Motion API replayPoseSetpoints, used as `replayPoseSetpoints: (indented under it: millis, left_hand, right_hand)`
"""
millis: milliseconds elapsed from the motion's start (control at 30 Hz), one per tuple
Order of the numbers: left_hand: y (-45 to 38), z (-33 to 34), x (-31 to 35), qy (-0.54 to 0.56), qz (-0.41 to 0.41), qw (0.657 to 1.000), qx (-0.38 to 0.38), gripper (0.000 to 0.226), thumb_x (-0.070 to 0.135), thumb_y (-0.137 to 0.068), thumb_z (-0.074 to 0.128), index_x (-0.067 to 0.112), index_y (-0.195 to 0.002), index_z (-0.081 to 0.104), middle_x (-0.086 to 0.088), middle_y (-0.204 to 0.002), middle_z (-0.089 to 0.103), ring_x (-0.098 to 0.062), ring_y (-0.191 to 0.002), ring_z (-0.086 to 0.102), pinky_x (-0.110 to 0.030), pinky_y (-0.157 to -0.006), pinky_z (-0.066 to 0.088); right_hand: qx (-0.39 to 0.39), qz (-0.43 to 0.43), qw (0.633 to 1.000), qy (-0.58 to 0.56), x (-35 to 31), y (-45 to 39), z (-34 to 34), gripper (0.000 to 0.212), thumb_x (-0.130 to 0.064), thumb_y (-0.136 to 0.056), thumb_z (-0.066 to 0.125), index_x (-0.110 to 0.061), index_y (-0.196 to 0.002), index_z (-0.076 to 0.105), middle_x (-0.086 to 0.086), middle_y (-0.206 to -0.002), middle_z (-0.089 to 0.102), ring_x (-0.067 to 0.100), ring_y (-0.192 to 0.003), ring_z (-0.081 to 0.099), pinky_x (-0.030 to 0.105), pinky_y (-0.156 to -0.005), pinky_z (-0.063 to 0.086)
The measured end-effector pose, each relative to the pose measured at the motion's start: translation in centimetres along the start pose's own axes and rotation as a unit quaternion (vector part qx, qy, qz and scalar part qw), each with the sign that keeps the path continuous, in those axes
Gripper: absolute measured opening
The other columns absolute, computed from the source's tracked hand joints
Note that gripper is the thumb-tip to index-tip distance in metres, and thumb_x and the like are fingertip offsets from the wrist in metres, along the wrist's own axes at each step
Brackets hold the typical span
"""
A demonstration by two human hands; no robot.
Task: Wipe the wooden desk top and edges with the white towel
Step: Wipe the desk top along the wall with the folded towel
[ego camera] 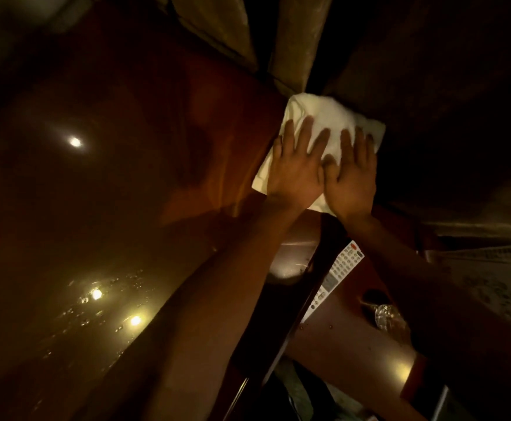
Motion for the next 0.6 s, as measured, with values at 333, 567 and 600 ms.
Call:
replayPoseSetpoints:
  millis: [333, 567, 600]
  left_hand:
    - [9.3, -0.1, -3.1, 0.017, -0.021, 1.000, 0.002, 0.056, 0.037, -0.096, 0.028, 0.026, -0.149, 0.013, -0.009, -0.159, 0.007, -0.034, -0.145, 0.006, -0.047, -0.115, 0.014]
    - [19.1, 0.4, -6.0, 0.019, -0.075, 0.997, -0.001, 0.056, 0.038, -0.098, 0.026, 0.027, -0.150, 0.005, -0.007, -0.160, -0.001, -0.032, -0.146, 0.000, -0.047, -0.117, 0.010]
    - [20.4, 0.4, -6.5, 0.020, -0.082, 0.996, -0.001, 0.056, 0.038, -0.099, 0.025, 0.027, -0.150, 0.005, -0.007, -0.160, -0.002, -0.032, -0.146, 0.000, -0.047, -0.117, 0.010]
  right_hand:
    - [-0.025, -0.019, 0.999, 0.018, -4.5, 8.3, 0.9, 0.067, -0.047, -0.093, 0.024, -0.008, -0.147, 0.024, 0.018, -0.156, 0.020, 0.033, -0.145, 0.012, 0.048, -0.118, 0.012]
    - [-0.041, -0.069, 0.996, 0.028, -8.8, 16.4, 2.4, 0.073, -0.053, -0.090, 0.012, -0.010, -0.148, 0.022, 0.015, -0.156, 0.018, 0.030, -0.146, 0.010, 0.045, -0.119, 0.010]
    - [-0.040, -0.072, 0.996, 0.027, -9.3, 17.5, 2.6, 0.073, -0.053, -0.090, 0.012, -0.010, -0.148, 0.022, 0.015, -0.157, 0.018, 0.030, -0.146, 0.010, 0.045, -0.119, 0.010]
Point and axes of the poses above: each hand's wrist, its own y-axis away from the middle knuckle, its own z-axis out of the palm, x = y × z, the point moved 8 cm from there along -y, towards the middle knuckle
